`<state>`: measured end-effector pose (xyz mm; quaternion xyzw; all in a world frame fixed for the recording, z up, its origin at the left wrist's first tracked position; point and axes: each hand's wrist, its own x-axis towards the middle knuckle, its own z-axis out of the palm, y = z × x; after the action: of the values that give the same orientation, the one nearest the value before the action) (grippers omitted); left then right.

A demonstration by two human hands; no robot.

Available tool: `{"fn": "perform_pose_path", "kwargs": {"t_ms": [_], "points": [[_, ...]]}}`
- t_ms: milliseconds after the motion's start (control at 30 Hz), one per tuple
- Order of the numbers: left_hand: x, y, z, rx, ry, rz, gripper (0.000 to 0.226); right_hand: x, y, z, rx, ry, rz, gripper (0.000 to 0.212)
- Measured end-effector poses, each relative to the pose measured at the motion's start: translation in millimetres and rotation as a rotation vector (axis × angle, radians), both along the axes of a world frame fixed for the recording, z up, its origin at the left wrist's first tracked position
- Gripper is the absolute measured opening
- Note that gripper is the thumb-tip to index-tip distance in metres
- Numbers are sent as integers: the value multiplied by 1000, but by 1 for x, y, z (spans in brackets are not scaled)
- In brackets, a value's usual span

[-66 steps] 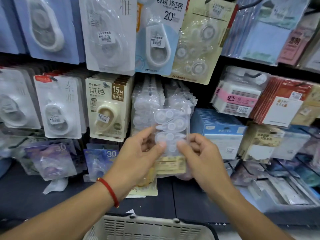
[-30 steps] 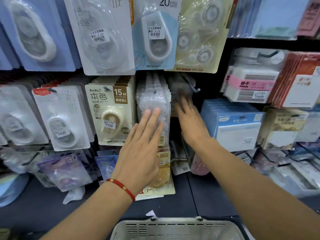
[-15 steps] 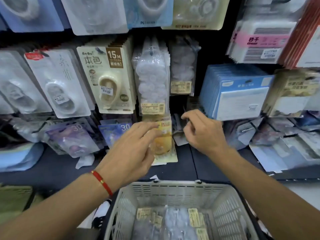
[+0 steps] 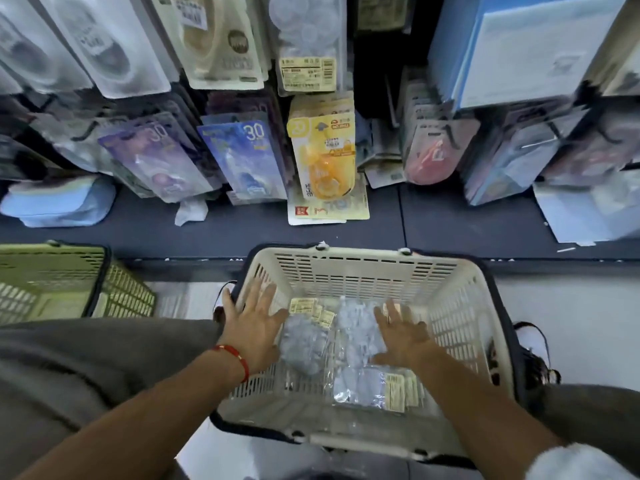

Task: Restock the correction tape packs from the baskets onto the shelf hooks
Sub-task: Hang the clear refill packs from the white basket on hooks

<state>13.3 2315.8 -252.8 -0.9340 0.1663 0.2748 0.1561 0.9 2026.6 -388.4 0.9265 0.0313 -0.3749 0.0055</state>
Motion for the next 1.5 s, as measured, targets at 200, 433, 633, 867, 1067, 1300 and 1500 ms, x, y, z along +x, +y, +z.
{"fn": "perform_pose_path", "kwargs": {"t_ms": [200,433,633,867,1067,1300,1500], "points": [[-7,-26,-21,-123,-14,-102,61,1,-5,-13,144,-141,35,117],[-25,-55,-50,-319,215,81,52,-15,-23,-19,262,-62,-138,123],[-46,-71,-70,-524,254,449,33,-32,-19,-11,252,-14,-30,111],[-50,-84,-73,-895,250,1205,60,-22,-15,7,544,9,-355,108],[-33,-81,-65,-1326,209,1528,30,6,8,37,982,314,-577,55],[-35,-46,-80,-1101,49,1456,24,-29,-3,-4,237,183,195,60],[-32,-48,-79,-1133,64,1530,29,-49,3,-21,251,87,204,73]]}}
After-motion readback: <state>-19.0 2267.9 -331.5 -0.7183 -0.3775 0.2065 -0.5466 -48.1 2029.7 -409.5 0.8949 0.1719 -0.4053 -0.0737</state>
